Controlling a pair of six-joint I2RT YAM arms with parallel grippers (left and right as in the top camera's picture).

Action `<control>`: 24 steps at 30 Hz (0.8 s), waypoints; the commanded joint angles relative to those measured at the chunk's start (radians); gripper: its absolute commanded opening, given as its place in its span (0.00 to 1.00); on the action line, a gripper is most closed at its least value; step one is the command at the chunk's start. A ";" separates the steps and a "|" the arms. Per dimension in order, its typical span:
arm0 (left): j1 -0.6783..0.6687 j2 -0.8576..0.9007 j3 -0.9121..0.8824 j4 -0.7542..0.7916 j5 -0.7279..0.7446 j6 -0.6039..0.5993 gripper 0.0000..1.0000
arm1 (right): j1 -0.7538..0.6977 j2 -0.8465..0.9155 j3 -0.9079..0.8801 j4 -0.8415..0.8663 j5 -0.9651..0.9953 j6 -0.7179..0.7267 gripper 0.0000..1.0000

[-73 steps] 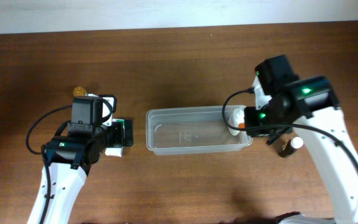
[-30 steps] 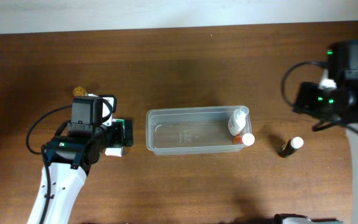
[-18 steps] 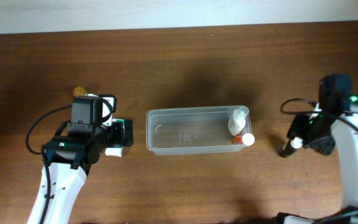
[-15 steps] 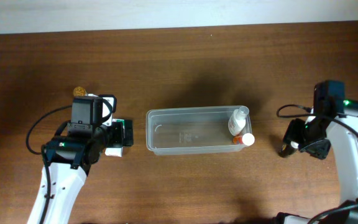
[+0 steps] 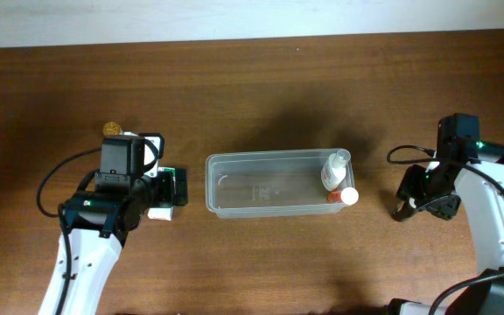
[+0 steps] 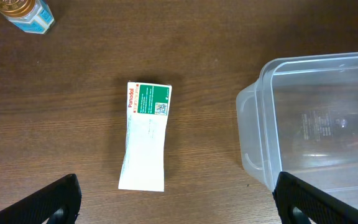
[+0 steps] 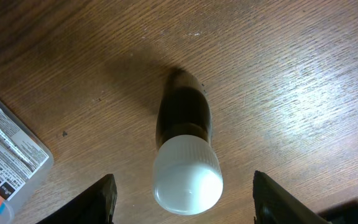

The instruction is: Pack container

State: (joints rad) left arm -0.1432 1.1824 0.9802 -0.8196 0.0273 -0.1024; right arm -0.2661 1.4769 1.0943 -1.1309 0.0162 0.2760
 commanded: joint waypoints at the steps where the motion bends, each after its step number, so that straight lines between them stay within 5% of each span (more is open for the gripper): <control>1: 0.002 0.001 0.019 -0.003 0.011 -0.010 0.99 | -0.005 0.006 -0.029 0.026 -0.005 -0.005 0.62; 7: 0.002 0.001 0.019 -0.004 0.011 -0.010 0.99 | -0.005 0.011 -0.040 0.048 -0.009 -0.005 0.62; 13: 0.002 0.001 0.019 -0.005 0.011 -0.010 0.99 | -0.005 0.012 -0.040 0.047 -0.009 -0.005 0.45; 24: 0.002 0.001 0.019 -0.004 0.011 -0.010 0.99 | -0.005 0.012 -0.040 0.047 -0.009 -0.005 0.29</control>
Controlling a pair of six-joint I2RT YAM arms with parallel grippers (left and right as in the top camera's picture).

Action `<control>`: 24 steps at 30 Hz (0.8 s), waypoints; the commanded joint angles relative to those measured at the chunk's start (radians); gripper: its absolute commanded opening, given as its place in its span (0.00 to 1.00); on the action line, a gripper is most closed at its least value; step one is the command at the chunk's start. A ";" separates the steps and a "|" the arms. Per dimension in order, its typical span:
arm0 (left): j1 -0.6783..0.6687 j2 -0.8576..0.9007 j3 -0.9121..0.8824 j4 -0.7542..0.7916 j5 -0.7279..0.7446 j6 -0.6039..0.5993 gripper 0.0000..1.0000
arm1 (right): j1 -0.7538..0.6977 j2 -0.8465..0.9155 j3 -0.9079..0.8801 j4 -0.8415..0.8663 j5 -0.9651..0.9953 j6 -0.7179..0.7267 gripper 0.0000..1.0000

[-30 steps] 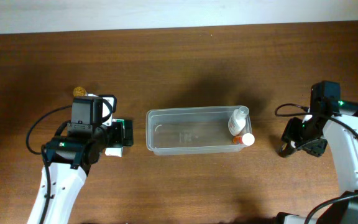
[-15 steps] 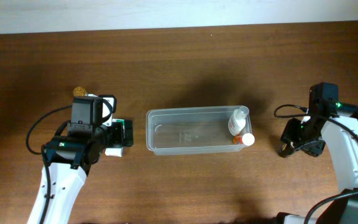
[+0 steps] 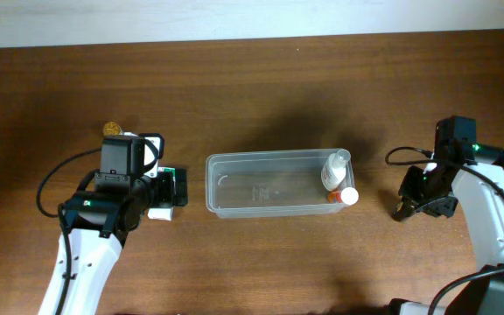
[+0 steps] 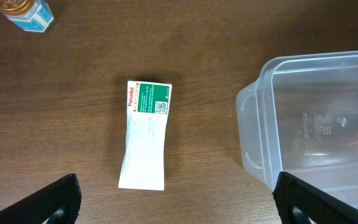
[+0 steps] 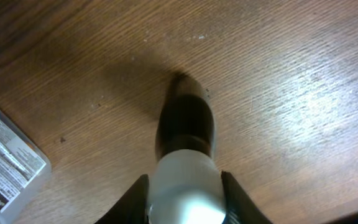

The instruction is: Pack container

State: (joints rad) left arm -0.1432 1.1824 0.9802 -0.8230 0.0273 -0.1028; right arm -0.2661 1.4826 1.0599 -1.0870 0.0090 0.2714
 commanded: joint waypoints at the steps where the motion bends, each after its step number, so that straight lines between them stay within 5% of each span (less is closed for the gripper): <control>1: 0.002 0.001 0.019 -0.001 0.011 -0.009 0.99 | -0.005 0.006 -0.005 0.004 -0.002 -0.001 0.29; 8: 0.002 0.001 0.019 -0.001 0.011 -0.009 1.00 | -0.003 0.004 0.034 -0.021 -0.002 -0.002 0.23; 15: 0.002 0.001 0.019 -0.001 0.011 -0.009 0.99 | 0.026 -0.030 0.326 -0.270 -0.043 -0.063 0.21; 24: 0.002 0.001 0.019 -0.001 0.011 -0.009 0.99 | 0.357 -0.116 0.712 -0.480 -0.043 -0.079 0.22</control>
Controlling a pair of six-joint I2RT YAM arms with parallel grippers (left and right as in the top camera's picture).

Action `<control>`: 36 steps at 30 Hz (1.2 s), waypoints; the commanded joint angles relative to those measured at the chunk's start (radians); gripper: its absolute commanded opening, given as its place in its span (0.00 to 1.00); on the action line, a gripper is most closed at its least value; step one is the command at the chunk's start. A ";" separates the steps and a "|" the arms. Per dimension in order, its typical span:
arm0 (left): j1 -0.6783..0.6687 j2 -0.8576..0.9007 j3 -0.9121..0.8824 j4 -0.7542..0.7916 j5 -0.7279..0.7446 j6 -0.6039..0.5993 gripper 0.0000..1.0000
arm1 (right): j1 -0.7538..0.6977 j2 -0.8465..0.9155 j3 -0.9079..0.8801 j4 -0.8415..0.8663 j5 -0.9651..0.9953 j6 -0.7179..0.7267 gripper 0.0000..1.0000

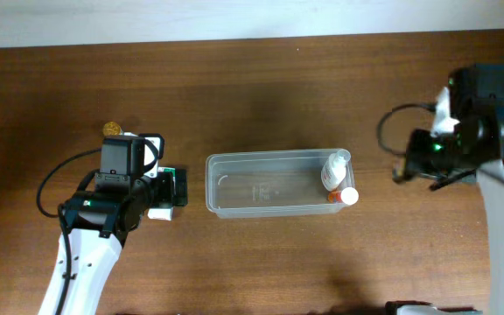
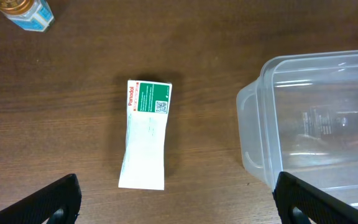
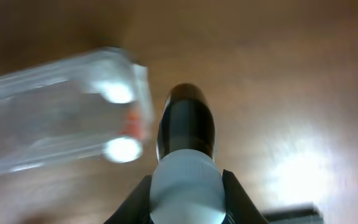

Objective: Pack container
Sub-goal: 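Carry the white-capped bottle into the container and release it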

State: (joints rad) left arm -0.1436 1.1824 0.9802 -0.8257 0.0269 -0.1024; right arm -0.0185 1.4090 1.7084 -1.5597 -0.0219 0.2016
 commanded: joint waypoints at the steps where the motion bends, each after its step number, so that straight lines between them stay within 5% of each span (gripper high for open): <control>1: 0.003 0.001 0.019 0.002 0.011 -0.010 1.00 | 0.155 -0.044 0.064 -0.003 -0.011 0.003 0.22; 13: 0.003 0.001 0.019 0.002 0.011 -0.010 1.00 | 0.389 0.127 -0.027 0.095 0.011 0.070 0.22; 30: 0.003 0.001 0.019 0.002 0.011 -0.010 0.99 | 0.404 0.260 -0.393 0.431 0.011 0.092 0.23; 36: 0.003 0.001 0.019 0.002 0.011 -0.010 0.99 | 0.405 0.260 -0.393 0.430 0.011 0.092 0.38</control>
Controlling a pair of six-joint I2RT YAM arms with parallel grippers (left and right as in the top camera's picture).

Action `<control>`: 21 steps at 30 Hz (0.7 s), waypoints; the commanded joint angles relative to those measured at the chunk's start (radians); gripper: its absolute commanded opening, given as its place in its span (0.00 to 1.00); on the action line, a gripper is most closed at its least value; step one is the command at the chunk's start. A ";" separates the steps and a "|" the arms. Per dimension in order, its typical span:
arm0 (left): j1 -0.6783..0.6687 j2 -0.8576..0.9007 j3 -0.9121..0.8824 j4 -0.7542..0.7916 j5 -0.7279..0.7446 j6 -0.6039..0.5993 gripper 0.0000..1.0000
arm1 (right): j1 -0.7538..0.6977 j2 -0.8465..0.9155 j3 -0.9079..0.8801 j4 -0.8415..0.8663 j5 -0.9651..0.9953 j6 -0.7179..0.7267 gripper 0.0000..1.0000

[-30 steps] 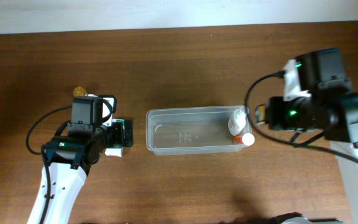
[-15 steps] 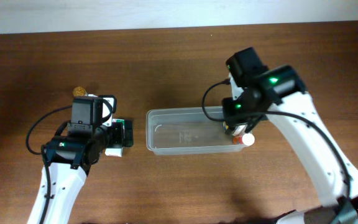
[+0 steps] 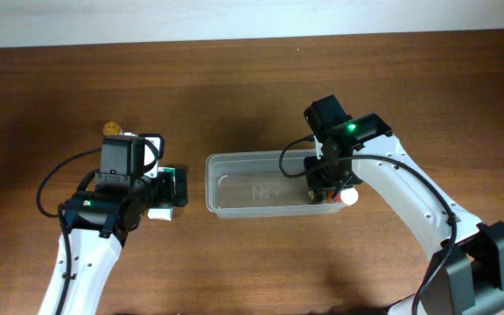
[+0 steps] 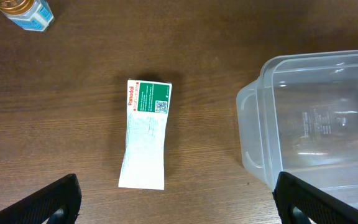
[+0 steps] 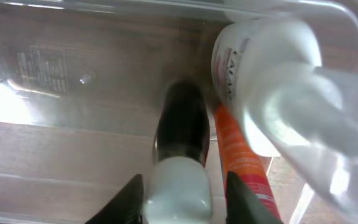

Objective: Pack container
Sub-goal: 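Carry the white-capped bottle into the container and release it, then grasp the white-and-green medicine box with the left gripper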

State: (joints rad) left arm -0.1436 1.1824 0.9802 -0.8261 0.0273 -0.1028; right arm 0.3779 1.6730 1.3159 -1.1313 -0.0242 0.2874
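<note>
The clear plastic container (image 3: 234, 188) lies at mid table. Inside its right end my right gripper (image 5: 180, 199) straddles a dark bottle with a white cap (image 5: 179, 130). Its jaws stand slightly wider than the cap, with a thin gap on the right side. Right beside the dark bottle lie an orange tube (image 5: 241, 162) and a white pump bottle (image 5: 260, 68). My left gripper (image 4: 179, 205) hangs open over bare wood left of the container (image 4: 253, 124). A white and green Panadol box (image 4: 145, 134) lies on the table ahead of it.
A small blue box with a gold-capped item (image 4: 23, 12) stands at the far left, also seen from overhead (image 3: 110, 129). The left half of the container floor is bare. The table's back edge meets a pale wall.
My right gripper was high to the right of the container with the dark bottle; it is now low inside the right end, jaws slightly parted round the cap. The left arm is unchanged.
My right gripper stood open over the dark bottle on the table right of the container. Then it was shut on the bottle's cap. Then it held the bottle high beside the container, and now it has it inside. The left arm stayed still.
</note>
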 commanded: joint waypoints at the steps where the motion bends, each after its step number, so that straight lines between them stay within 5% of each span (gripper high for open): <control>1: 0.003 0.001 0.019 0.003 0.011 -0.009 0.99 | 0.008 -0.006 0.000 0.000 0.013 0.006 0.40; 10: 0.003 0.001 0.019 0.002 0.011 -0.009 1.00 | 0.008 -0.139 0.207 -0.128 0.029 -0.024 0.43; 14: 0.004 0.001 0.029 -0.001 0.007 -0.009 0.99 | -0.023 -0.237 0.356 -0.168 0.132 -0.016 0.60; 17: 0.055 0.018 0.086 -0.063 0.000 -0.011 0.99 | -0.155 -0.309 0.398 -0.172 0.149 -0.016 0.75; 21: 0.143 0.090 0.156 -0.131 0.000 -0.008 0.99 | -0.344 -0.312 0.393 -0.252 0.122 -0.017 0.75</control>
State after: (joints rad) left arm -0.0681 1.2148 1.0672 -0.9329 0.0284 -0.1024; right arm 0.1589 1.3357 1.7199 -1.3399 0.0795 0.2687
